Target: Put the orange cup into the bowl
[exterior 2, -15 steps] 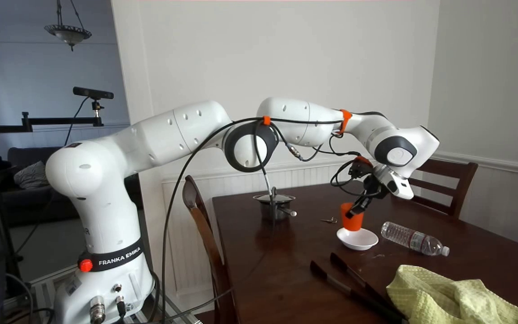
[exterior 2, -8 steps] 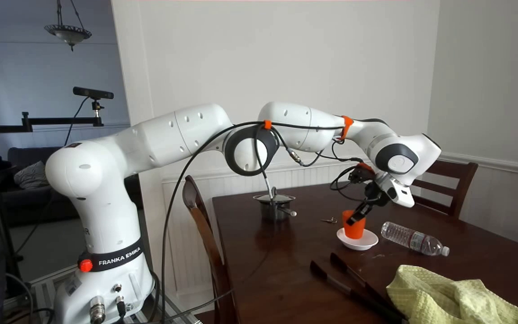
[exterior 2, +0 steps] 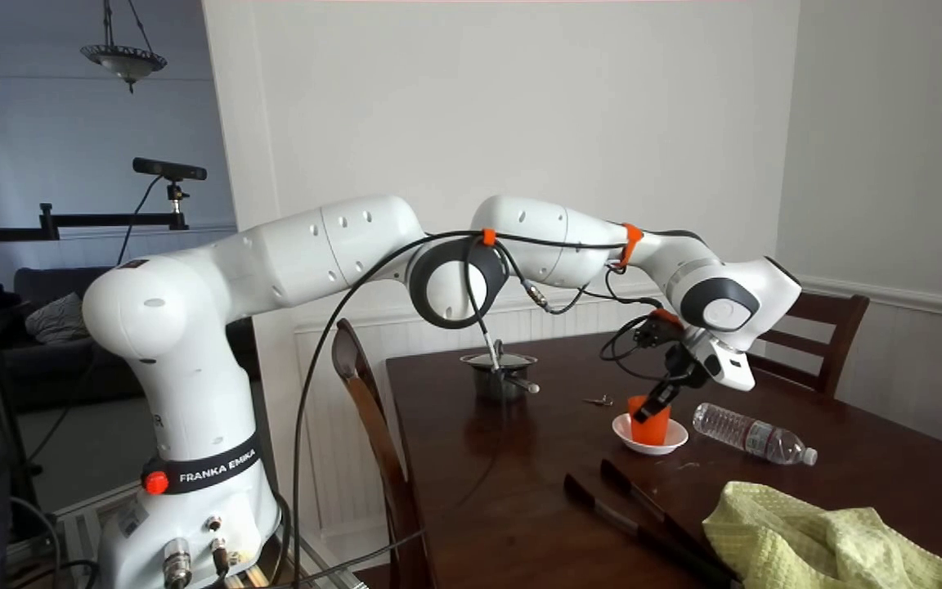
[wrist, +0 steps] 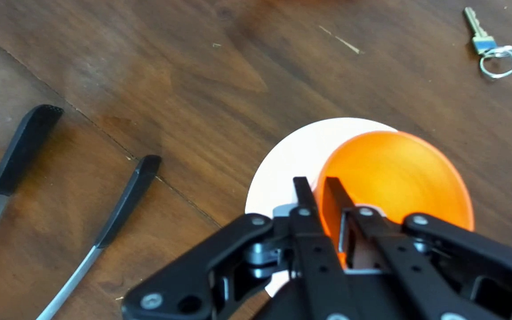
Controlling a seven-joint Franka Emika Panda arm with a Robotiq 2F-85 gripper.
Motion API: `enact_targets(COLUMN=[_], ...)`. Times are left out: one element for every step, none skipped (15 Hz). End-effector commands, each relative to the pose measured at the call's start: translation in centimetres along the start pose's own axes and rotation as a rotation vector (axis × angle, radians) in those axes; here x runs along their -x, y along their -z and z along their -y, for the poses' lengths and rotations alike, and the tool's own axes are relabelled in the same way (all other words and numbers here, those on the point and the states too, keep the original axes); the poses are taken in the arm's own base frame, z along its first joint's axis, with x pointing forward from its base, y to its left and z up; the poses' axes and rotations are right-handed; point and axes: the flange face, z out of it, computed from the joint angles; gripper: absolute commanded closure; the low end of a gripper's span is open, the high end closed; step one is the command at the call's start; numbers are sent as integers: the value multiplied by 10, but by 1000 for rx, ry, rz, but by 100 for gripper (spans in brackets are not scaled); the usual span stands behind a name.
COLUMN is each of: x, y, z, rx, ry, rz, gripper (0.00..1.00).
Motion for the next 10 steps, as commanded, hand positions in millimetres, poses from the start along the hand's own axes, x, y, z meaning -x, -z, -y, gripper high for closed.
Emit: enact_targets(x=[6, 15, 21, 30, 36, 43, 53, 62, 50, 59], y=[10, 24, 37, 58, 76, 95, 112, 129, 101, 118], z=[3, 8, 11, 13, 14, 13, 13, 12, 17, 17], rx=[-30, -31, -36, -39, -56, -68, -72, -72, -84, -92], ry=[16, 47, 68, 112, 161, 212, 265, 316, 237, 271], rz=[22, -10, -47, -85, -121, -141, -160, -182, -140, -164], gripper=[55, 47, 41, 33, 27, 19, 12, 6, 23, 17])
